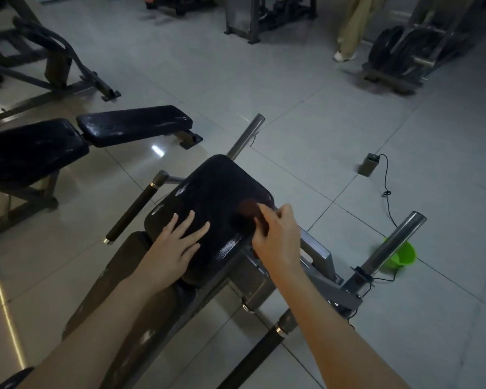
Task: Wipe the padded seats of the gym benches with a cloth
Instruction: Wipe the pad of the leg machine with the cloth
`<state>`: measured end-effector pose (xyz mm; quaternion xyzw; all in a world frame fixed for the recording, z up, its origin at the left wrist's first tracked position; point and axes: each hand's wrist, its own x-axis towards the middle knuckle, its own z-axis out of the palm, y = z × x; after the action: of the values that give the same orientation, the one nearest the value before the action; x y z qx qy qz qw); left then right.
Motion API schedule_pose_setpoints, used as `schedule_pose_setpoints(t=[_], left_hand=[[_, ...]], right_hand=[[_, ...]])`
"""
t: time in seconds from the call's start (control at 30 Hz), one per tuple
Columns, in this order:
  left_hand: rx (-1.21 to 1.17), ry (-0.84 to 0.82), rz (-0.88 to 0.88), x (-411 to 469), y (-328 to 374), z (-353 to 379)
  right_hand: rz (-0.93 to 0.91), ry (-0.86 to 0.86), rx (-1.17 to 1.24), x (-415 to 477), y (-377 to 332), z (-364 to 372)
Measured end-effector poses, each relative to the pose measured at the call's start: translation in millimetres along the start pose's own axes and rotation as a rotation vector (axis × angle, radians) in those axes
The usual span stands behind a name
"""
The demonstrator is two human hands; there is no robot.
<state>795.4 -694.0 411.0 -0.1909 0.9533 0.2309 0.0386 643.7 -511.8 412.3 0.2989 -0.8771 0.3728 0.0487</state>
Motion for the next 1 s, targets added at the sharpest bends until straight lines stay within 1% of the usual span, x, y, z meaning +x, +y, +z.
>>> schedule_pose_setpoints(t=[0.1, 0.17, 0.2, 0.23, 0.27, 0.37, 0.4, 0.43, 0.47, 0.5, 0.6, 0.67, 0.7, 0.73, 0.83, 0.93, 0.97, 1.0], left_hand=[[0.061, -0.01, 0.0, 2, 6, -4], [0.095, -0.01, -0.014, 1, 8, -8], [0.096, -0.004, -0.016, 1, 9, -9], [0.094, 0.005, -0.012, 1, 9, -9], [0.092, 0.013, -0.005, 1, 10, -9], [0.098, 0.022, -0.004, 1, 10, -6], [0.101, 0.018, -0.006, 1, 10, -5], [0.103, 0.015, -0.01, 1, 9, -5], [0.103, 0.014, -0.013, 1, 8, -5], [0.099, 0.013, -0.016, 1, 8, -4], [0.091, 0.008, -0.021, 1, 7, -2], [0.082, 0.007, -0.02, 1, 6, -3], [0.076, 0.003, -0.017, 1, 6, -4], [0.074, -0.006, -0.013, 1, 6, -5], [0.066, -0.011, -0.007, 3, 6, -7], [0.066, -0.032, -0.012, 4, 6, -7], [0.067, -0.034, -0.014, 4, 6, -7], [0.071, -0.032, -0.014, 4, 6, -7]], right_hand=[[-0.141, -0.096, -0.031, -19, -7, 6], [-0.271, -0.132, -0.106, -12, -3, 1], [-0.3, -0.145, -0.13, -5, 0, -4], [-0.273, -0.135, -0.142, 5, 3, -10], [-0.191, -0.104, -0.146, 16, 6, -15], [0.12, 0.003, -0.061, 39, 9, -19], [0.172, 0.03, -0.034, 38, 8, -15], [0.186, 0.045, -0.02, 32, 4, -11], [0.16, 0.043, -0.014, 21, -1, -7], [0.092, 0.022, -0.013, 7, -5, -2], [-0.153, -0.116, -0.027, -31, -11, 5], [-0.251, -0.141, -0.079, -27, -7, 1], [-0.26, -0.129, -0.106, -18, -5, -2], [-0.229, -0.103, -0.124, -9, -2, -5], [-0.01, -0.014, -0.107, 19, 5, -13], [0.159, 0.066, -0.045, 15, -3, -2], [0.185, 0.084, -0.013, 7, -9, 3], [0.169, 0.081, 0.008, -4, -14, 7]])
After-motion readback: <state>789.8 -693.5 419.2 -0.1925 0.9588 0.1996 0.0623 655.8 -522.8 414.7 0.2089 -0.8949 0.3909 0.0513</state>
